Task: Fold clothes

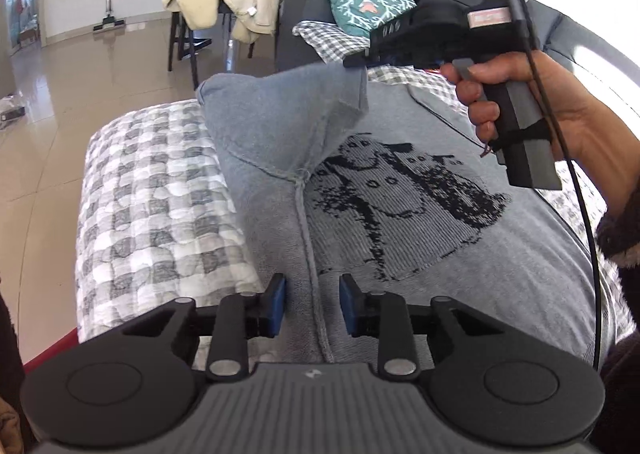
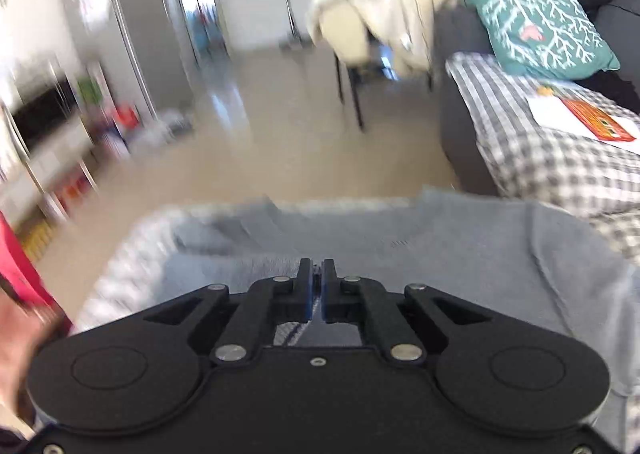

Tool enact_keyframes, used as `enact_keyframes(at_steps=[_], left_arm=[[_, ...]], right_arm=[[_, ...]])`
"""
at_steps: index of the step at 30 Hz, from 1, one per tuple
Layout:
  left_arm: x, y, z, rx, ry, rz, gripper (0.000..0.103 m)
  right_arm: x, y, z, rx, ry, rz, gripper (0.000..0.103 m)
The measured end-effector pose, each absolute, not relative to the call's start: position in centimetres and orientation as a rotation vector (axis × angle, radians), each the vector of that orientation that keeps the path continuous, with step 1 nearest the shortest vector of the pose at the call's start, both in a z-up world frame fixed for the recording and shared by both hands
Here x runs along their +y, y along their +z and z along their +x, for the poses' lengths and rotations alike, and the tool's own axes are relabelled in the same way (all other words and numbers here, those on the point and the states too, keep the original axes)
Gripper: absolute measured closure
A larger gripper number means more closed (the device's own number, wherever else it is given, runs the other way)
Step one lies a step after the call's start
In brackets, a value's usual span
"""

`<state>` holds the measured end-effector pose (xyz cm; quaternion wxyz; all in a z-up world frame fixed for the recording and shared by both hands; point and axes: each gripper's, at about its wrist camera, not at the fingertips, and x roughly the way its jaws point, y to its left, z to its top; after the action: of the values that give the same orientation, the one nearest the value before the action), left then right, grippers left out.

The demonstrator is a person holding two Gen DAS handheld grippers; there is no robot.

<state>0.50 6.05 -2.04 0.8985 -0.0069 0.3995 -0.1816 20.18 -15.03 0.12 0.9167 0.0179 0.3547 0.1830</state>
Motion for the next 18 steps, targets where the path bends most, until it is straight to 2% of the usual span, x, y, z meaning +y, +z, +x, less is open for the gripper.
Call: enact_keyframes(at_steps=[2, 3, 9, 16, 17, 18], left_arm=[[5.7, -2.3, 0.6, 0.833, -0.372, -0.005, 0.074], [5.7, -2.3, 0.6, 0.834, -0.373, -0.007, 0.074], [5.4, -2.5, 0.4, 0.831, -0.375, -0.001, 0.074], [5.7, -2.9, 0.2, 0.830, -0.382, 0.014, 0.074], [5.7, -2.9, 0.2, 0.832, -0.384, 0.013, 0.074], [5.8, -2.9, 0.1, 0.832, -0.386, 0.013, 0.074]], right_arm=[[-14.2, 0.4, 20.5, 0.726, 0.410, 0.029, 0.063], [-13.7, 0.5, 20.6, 0.723, 0.426, 0.025, 0.060], [-7.8, 1.0, 23.0, 0.730, 0.532, -0.088, 0.059], [-1.5, -1.2, 27.0, 0.793, 0.544, -0.203, 0.058], [-1.1, -1.5, 27.3, 0.807, 0.543, -0.209, 0.059], [-0.7, -1.8, 27.6, 0.827, 0.553, -0.213, 0.065]])
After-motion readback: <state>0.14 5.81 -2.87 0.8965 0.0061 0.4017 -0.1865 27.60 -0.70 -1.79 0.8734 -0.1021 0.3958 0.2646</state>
